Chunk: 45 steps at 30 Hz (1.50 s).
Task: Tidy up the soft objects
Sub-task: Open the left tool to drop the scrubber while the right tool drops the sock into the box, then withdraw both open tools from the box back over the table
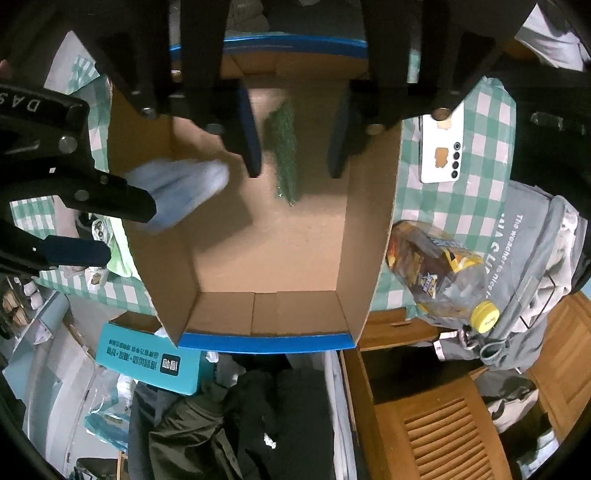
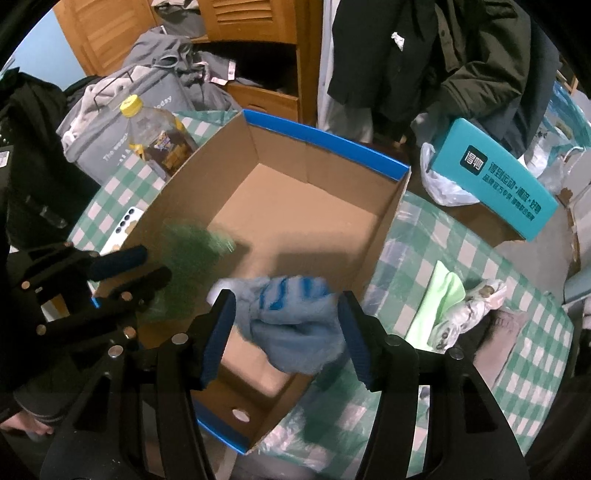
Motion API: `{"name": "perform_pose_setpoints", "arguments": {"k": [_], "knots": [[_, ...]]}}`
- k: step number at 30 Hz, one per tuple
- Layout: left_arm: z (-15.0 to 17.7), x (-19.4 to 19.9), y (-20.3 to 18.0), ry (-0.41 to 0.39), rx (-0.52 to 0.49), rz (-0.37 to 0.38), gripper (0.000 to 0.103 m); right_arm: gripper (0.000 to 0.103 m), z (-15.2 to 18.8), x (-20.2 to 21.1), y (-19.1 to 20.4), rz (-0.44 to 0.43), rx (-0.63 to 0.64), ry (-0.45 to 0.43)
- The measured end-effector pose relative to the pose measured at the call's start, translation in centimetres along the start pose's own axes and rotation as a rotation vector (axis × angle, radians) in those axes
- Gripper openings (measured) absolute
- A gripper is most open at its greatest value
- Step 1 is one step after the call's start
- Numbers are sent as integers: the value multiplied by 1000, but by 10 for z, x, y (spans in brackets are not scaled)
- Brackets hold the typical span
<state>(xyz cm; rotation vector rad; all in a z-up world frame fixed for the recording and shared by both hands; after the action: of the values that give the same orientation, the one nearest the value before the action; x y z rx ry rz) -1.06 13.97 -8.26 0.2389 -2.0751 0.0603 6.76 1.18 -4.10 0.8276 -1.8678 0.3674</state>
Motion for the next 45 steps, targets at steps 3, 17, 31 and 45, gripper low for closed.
{"name": "perform_pose_setpoints", "arguments": {"k": [3,17,31,45], "knots": [[0,3,-1,-12,-6,-4,55,70,0,2,-3,7,-8,-5],[-5,12,-24,-35,-46,12,72,80,13,22,-35,88,-68,-31],[-8,14,-54,-33,-96,30,78,81,36,39,-70,127,-110,-38],[-10,16,-101,-26,-178,42,80,82,65,52,-115,155,-185,-41]]}}
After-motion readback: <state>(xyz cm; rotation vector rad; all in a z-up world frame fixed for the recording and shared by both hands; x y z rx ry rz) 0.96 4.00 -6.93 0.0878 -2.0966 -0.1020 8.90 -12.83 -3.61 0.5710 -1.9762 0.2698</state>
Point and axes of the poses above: each gripper's, at about its wrist camera, not at the fingertips, and x roughly against the way its jaws point, y to its left, z to its underside, the point moved 1 cm from there along -x, roughly the way its jaws point, and after that the axes turned 4 degrees about -y, right-handed, at the moved point
